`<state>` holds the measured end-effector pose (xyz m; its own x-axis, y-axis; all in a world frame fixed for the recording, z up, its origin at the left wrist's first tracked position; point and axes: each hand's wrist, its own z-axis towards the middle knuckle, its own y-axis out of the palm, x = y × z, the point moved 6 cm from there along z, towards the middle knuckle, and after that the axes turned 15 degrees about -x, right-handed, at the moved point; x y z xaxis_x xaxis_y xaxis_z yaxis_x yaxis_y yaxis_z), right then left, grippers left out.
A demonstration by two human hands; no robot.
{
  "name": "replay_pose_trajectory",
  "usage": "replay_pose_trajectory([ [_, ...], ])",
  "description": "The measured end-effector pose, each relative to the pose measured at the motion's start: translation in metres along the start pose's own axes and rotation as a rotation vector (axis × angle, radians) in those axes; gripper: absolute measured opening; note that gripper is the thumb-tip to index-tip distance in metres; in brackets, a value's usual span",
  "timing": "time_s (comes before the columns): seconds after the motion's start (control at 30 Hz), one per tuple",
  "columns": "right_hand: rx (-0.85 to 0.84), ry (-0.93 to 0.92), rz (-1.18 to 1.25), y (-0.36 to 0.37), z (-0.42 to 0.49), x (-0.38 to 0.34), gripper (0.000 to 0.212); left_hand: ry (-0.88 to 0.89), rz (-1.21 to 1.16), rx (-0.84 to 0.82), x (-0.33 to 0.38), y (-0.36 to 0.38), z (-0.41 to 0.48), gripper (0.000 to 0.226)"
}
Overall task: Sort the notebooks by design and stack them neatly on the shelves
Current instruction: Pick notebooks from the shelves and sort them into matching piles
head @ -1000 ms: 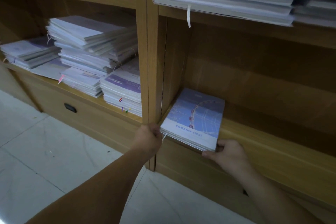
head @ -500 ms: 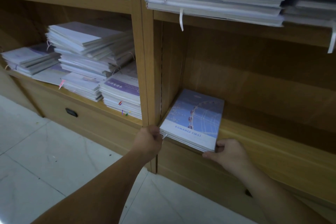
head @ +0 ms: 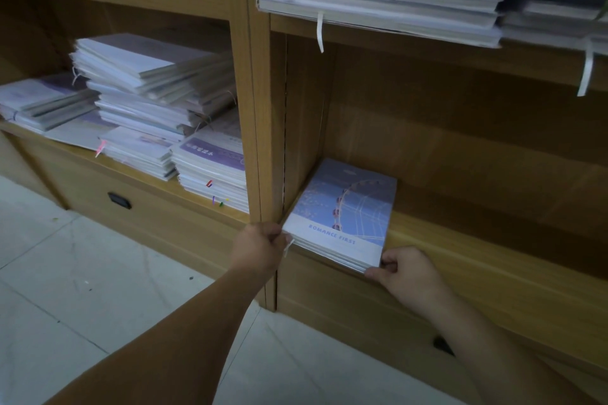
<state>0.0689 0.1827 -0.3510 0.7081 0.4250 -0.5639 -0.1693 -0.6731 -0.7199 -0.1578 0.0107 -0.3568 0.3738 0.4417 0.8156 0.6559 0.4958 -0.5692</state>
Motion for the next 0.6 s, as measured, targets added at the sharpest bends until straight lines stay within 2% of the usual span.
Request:
replay_pose_trajectory([
  [0.33,0.006,0.015,-0.042,-0.0004,-0.0036,-0.0048,0.018,0.016,0.000,0.007,0.0027,-0.0012,-0.0011,0.008],
  [0.6,0.011,0.023,-0.080,-0.0011,-0.0074,-0.0085,0.019,-0.007,0.074,-0.059,-0.0043,0.0001,0.0004,0.010],
])
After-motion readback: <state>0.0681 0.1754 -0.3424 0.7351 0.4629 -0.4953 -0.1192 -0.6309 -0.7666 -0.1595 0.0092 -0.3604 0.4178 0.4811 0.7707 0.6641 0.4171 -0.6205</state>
